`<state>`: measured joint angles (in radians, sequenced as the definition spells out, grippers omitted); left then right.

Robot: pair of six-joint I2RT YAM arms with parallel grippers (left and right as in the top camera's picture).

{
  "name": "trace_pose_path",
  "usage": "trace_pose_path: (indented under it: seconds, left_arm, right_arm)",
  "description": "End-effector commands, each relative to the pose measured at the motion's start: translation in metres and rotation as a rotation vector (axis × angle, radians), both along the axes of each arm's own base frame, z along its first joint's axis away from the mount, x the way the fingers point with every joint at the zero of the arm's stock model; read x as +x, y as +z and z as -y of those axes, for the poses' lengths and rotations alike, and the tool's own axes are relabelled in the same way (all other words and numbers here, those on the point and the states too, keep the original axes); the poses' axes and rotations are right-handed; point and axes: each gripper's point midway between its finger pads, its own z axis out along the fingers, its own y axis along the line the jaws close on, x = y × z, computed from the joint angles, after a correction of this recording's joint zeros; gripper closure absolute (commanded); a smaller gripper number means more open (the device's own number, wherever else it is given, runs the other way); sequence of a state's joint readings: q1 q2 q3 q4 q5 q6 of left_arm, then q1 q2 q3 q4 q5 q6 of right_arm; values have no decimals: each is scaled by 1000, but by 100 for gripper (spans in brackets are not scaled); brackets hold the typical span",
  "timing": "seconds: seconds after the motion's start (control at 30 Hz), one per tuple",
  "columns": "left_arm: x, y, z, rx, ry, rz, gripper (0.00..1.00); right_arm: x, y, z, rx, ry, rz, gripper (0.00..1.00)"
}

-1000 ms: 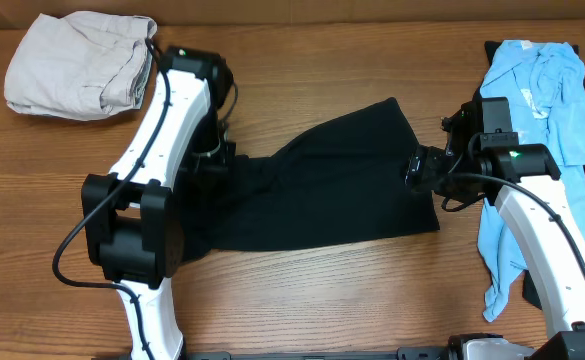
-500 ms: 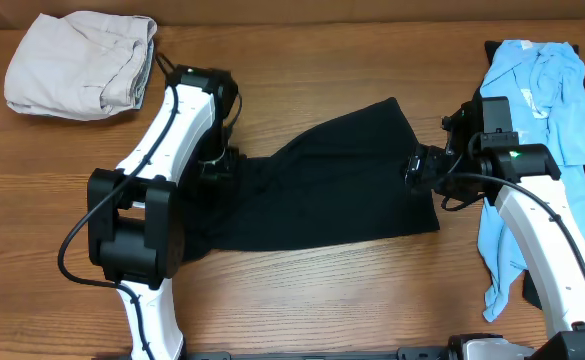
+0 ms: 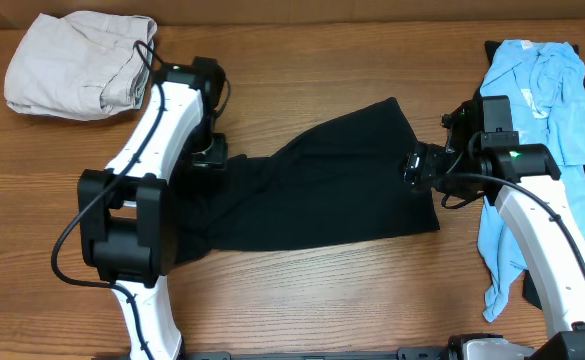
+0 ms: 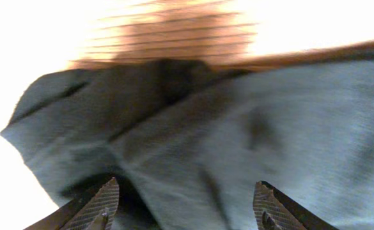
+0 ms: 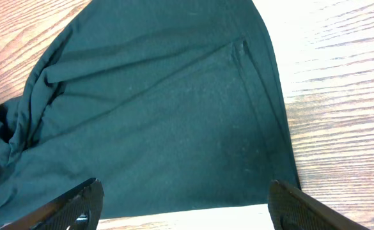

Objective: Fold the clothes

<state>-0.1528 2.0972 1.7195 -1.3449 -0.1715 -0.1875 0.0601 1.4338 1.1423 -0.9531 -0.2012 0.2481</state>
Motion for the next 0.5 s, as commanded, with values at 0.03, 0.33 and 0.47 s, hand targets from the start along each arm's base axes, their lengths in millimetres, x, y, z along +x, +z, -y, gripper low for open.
trace_pose_path:
  seconds: [0.03,0.33,0.47]
  left_arm:
    - [7,-2,-15,43,48,21,31]
    - [21,-7,-9,15,57,72,36]
    - [17,-12,-4,-18,37,53,33]
  right_arm:
    - [3,0,0,-15,16,11,14]
    - [4,-8,0,-18,19,-13,14]
    - [4,-12,0,-18,19,-25,14]
